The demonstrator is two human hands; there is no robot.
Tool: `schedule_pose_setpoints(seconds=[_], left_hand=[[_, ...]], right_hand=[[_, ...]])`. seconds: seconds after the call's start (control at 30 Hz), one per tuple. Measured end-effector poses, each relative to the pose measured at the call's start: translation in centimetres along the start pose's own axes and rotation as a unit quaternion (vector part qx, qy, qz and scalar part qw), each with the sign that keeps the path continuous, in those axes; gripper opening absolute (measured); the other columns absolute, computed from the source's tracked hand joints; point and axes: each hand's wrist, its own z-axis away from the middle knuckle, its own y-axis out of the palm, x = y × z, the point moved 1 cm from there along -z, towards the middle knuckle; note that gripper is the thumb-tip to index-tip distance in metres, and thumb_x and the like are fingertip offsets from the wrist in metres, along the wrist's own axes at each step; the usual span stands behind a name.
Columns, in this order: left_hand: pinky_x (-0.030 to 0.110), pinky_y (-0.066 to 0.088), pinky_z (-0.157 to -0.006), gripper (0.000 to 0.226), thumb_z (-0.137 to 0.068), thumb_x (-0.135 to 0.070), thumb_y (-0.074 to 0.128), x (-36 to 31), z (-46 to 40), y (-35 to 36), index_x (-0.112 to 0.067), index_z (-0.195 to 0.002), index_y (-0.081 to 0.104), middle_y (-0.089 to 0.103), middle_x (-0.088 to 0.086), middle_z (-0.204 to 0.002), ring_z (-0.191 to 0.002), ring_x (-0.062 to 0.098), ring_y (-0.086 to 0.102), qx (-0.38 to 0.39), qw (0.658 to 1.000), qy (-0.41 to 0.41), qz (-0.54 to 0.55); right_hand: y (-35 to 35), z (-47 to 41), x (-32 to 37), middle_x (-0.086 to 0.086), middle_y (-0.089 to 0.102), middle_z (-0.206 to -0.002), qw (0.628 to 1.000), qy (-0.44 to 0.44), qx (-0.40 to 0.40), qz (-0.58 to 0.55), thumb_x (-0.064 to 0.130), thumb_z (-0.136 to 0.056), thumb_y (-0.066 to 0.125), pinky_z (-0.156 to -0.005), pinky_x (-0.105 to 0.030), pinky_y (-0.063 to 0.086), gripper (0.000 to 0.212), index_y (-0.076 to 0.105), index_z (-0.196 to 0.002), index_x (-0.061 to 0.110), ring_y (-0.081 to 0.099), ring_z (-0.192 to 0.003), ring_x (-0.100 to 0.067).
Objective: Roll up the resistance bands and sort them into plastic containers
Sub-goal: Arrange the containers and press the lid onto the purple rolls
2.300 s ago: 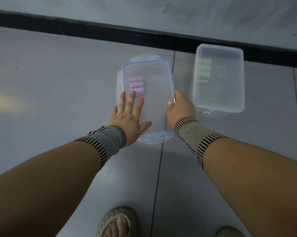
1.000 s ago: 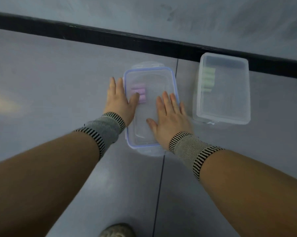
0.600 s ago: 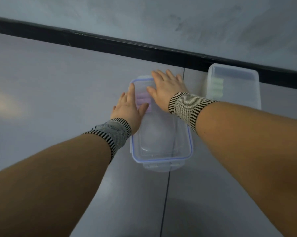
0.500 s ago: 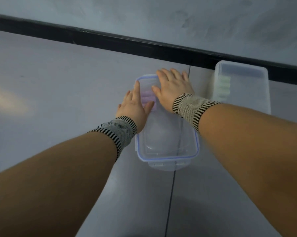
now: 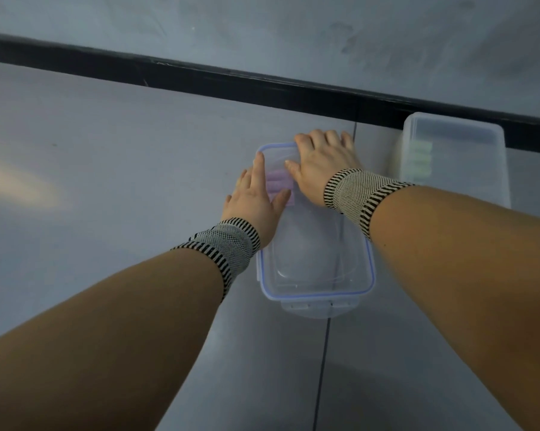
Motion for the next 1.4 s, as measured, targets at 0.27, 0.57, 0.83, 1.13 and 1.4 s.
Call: schedule_pose_setpoints(seconds=[0.27,0.57,0.83,1.13,1.4], left_hand=[[0.046,0.018,-0.116,0.075,-0.095,-0.047,0.041,0.6,-0.6,0.3,-0.026,-0.150,-0.006,0.010,0.004,-0.158,-0.145,0.019,0.012,0.005,1.000,-0.003,0.024],[0.049,0.005,-0.116,0.061,-0.096,-0.052,0.026,-1.2,5.2,-1.3,-0.025,-0.150,0.015,-0.006,0.000,-0.159,-0.146,0.021,-0.009,0.008,0.971,0.134,-0.200],[0.052,0.002,-0.115,0.103,-0.078,-0.079,0.027,-0.2,9.3,-0.3,-0.019,-0.147,-0.019,-0.027,-0.002,-0.154,-0.142,0.023,-0.025,0.174,0.905,0.170,-0.349],[0.049,0.003,-0.115,0.108,-0.078,-0.076,0.036,-0.1,9.8,0.5,-0.015,-0.146,-0.022,-0.029,0.002,-0.153,-0.141,0.028,-0.026,0.158,0.897,0.176,-0.374],[0.049,0.003,-0.116,0.093,-0.088,-0.064,0.036,-0.5,9.1,0.4,-0.018,-0.146,-0.020,-0.028,0.000,-0.154,-0.142,0.027,-0.024,0.159,0.891,0.165,-0.392]], right_hand=[[0.2,0.0,0.0,-0.007,0.017,-0.157,0.999,0.000,-0.008,-0.045,0.049,-0.098,0.024,-0.118,-0.050,0.003,0.061,0.017,-0.149,0.015,0.012,-0.145,-0.027],[-0.6,9.2,0.7,-0.006,-0.002,-0.161,0.994,-0.086,0.013,-0.064,0.041,-0.099,0.031,-0.117,-0.037,-0.005,0.064,0.010,-0.151,0.011,-0.005,-0.147,-0.022],[1.6,15.8,-0.8,-0.007,-0.018,-0.158,0.982,-0.143,0.118,0.021,0.076,-0.070,-0.004,-0.114,-0.036,-0.014,0.104,-0.009,-0.150,0.011,-0.017,-0.145,-0.023],[2.4,16.3,-0.8,-0.011,-0.015,-0.158,0.983,-0.162,0.081,0.035,0.071,-0.084,0.037,-0.115,-0.040,-0.012,0.102,-0.007,-0.150,0.007,-0.013,-0.146,-0.028],[2.1,15.7,0.0,-0.011,-0.021,-0.157,0.986,-0.118,0.106,0.053,0.066,-0.090,0.029,-0.116,-0.041,-0.011,0.094,-0.015,-0.148,0.007,-0.018,-0.145,-0.026]])
